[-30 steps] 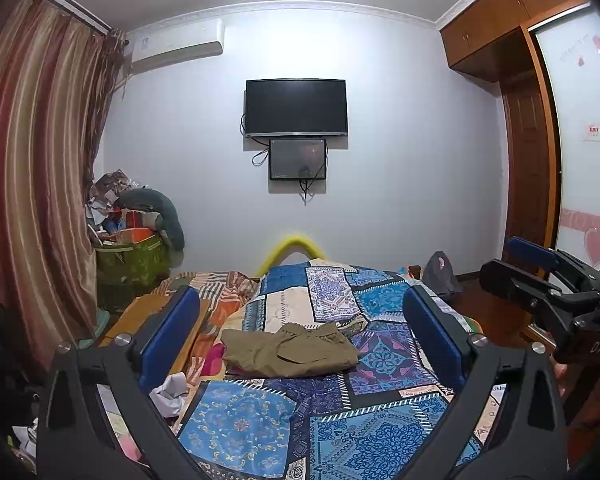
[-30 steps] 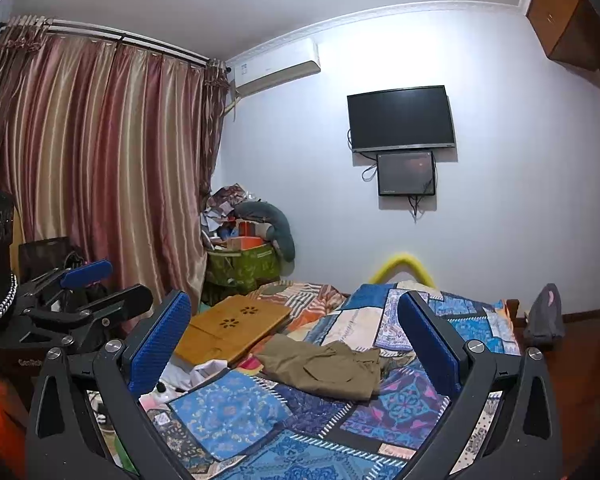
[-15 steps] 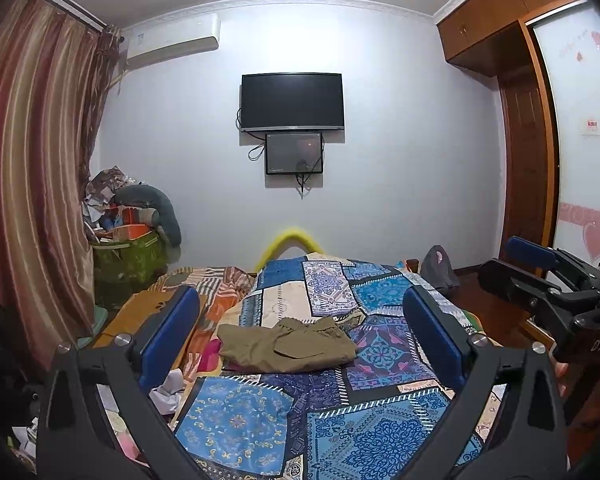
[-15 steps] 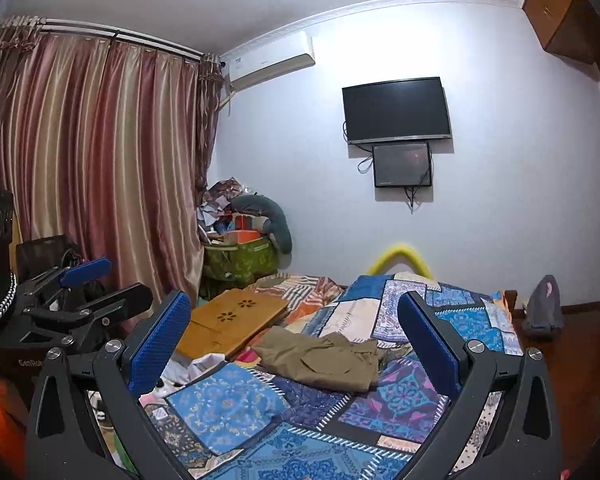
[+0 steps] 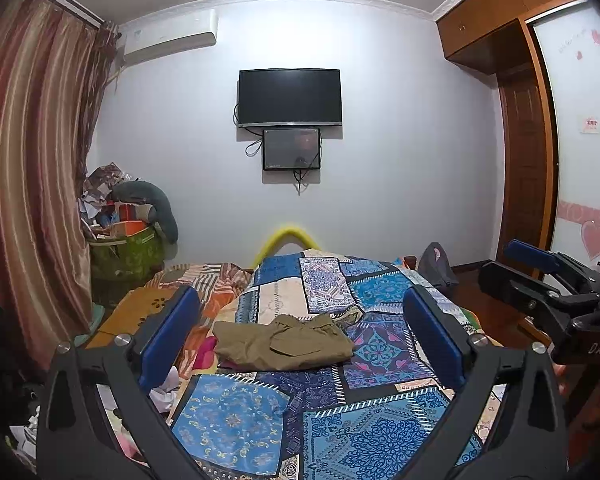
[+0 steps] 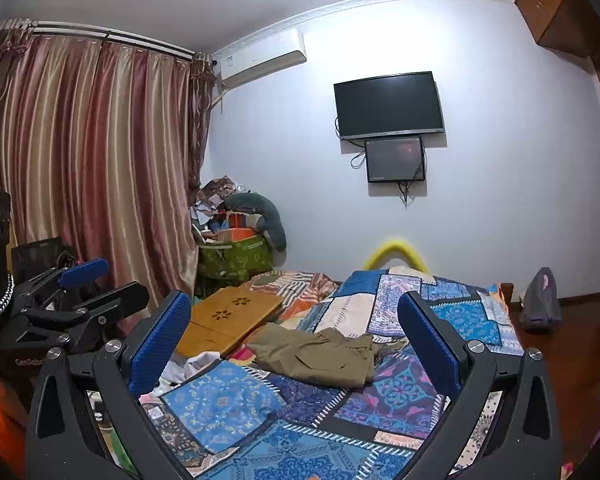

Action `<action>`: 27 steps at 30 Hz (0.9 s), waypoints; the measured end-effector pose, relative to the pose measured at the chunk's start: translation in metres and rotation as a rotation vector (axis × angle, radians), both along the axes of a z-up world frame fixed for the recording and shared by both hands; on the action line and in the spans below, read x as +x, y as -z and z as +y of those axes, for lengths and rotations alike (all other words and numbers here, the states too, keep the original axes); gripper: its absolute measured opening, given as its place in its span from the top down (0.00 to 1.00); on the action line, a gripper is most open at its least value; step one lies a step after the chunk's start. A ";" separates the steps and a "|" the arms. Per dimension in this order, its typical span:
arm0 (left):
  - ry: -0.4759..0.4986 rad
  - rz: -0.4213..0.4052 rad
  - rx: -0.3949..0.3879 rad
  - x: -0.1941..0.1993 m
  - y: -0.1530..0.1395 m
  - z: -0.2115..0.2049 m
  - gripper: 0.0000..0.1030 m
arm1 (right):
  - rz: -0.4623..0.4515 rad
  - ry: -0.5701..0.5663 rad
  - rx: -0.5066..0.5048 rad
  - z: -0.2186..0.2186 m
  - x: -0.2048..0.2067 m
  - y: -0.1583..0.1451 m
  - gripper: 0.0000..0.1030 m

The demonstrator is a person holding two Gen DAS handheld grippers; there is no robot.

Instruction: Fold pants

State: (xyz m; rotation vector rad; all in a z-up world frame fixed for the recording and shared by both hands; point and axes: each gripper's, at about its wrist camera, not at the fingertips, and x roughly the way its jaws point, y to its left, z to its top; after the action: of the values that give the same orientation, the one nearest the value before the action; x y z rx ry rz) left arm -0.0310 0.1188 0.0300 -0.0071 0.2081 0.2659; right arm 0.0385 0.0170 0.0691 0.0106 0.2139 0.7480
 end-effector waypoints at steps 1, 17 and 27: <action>-0.001 0.001 -0.003 0.001 0.001 0.000 0.00 | -0.001 0.002 0.000 0.000 0.000 0.000 0.00; 0.035 0.020 -0.032 0.007 0.004 0.005 0.00 | 0.004 0.008 0.006 -0.002 0.000 0.001 0.00; 0.050 0.031 -0.051 0.010 0.005 0.010 0.00 | 0.011 0.009 -0.001 0.001 0.005 0.003 0.00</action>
State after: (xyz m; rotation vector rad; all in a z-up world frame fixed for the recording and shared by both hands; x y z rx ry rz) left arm -0.0214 0.1285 0.0246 -0.0486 0.2455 0.2106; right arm 0.0433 0.0175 0.0664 0.0146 0.2242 0.7394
